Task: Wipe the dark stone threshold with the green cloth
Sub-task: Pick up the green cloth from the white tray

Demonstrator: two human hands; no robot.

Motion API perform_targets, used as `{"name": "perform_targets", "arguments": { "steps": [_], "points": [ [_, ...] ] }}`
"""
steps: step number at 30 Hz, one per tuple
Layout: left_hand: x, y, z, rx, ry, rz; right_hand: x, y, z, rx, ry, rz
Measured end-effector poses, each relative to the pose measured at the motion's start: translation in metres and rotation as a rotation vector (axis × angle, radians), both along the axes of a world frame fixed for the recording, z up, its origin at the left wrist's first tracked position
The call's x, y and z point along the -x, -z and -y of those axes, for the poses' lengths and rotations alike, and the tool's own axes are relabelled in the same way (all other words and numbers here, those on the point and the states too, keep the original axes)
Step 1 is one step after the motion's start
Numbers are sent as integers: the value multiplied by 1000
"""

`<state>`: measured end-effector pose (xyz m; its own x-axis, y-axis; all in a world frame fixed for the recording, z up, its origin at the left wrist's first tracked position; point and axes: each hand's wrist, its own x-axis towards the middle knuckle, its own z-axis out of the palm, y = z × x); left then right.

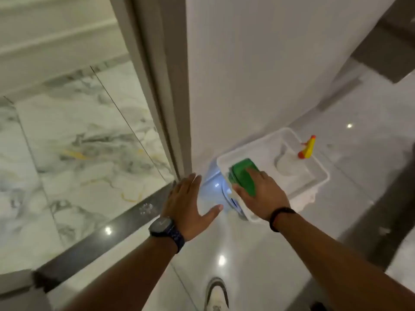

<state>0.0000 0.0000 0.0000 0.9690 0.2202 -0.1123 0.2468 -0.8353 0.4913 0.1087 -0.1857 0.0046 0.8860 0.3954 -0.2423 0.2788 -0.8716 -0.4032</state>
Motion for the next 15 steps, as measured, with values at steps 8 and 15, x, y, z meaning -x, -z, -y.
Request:
{"name": "perform_targets", "arguments": {
  "steps": [8,15],
  "points": [
    [-95,194,68,104,97,5,-86,209,56,71,197,-35],
    [-127,285,85,-115,237,36,-128,286,57,185,303,28]
  ]
}}
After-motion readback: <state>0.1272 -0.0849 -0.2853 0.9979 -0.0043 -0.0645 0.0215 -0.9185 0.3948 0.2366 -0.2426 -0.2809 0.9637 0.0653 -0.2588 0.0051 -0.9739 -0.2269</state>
